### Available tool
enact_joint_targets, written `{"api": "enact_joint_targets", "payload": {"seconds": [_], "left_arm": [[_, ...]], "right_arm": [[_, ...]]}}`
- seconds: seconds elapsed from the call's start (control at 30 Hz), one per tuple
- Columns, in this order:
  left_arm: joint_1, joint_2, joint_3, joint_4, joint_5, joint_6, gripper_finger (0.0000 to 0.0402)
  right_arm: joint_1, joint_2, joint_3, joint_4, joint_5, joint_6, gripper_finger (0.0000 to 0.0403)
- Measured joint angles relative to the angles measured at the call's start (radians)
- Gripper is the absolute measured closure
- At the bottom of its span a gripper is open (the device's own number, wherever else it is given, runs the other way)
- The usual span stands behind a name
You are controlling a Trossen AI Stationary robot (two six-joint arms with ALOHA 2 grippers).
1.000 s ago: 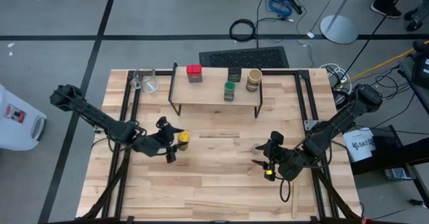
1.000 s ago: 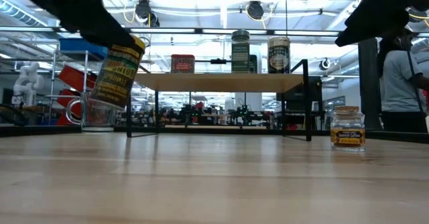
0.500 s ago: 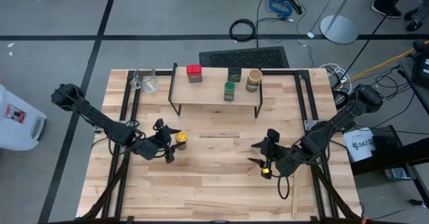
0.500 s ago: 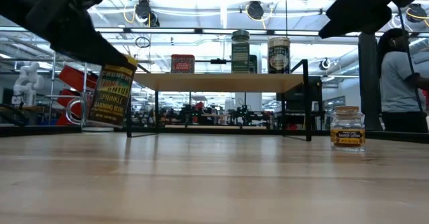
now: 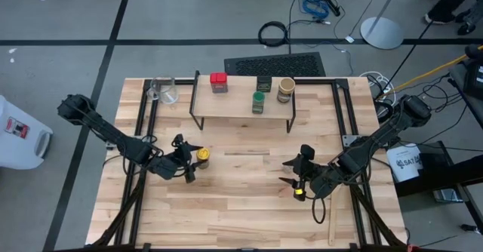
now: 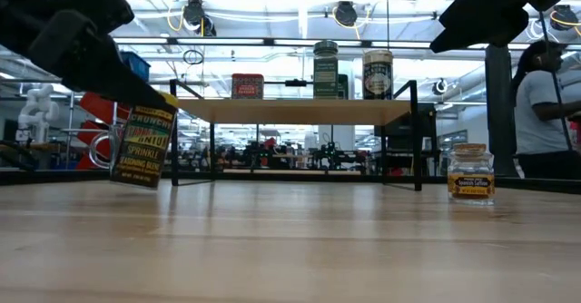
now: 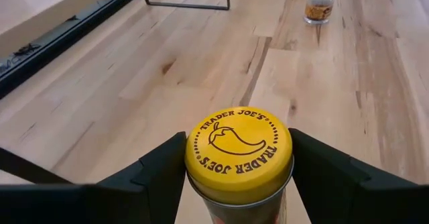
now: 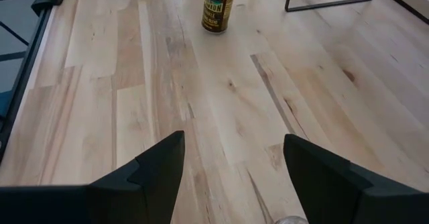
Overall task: Shelf spices
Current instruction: Remove the yellow seasoning bottle from the shelf
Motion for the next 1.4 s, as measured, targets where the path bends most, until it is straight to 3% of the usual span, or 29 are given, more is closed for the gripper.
{"api": "enact_joint_targets", "payload": {"seconds": [0.3, 0.93, 1.23, 1.4], "left_arm": [[0.000, 0.000, 0.000, 0.001, 0.063, 0.003, 0.0157], [-0.030, 0.000, 0.000, 0.008, 0.055, -0.012, 0.0157], [-0.030, 0.000, 0.001, 0.010, 0.040, -0.025, 0.0109], [-0.030, 0.000, 0.001, 0.014, 0.030, -0.016, 0.0103]], "right_arm": [[0.000, 0.000, 0.000, 0.000, 0.000, 0.000, 0.0161], [0.000, 0.000, 0.000, 0.000, -0.003, 0.000, 0.0161], [0.000, 0.000, 0.001, 0.000, -0.003, 0.003, 0.0161], [0.000, 0.000, 0.001, 0.000, -0.003, 0.004, 0.0161]]}}
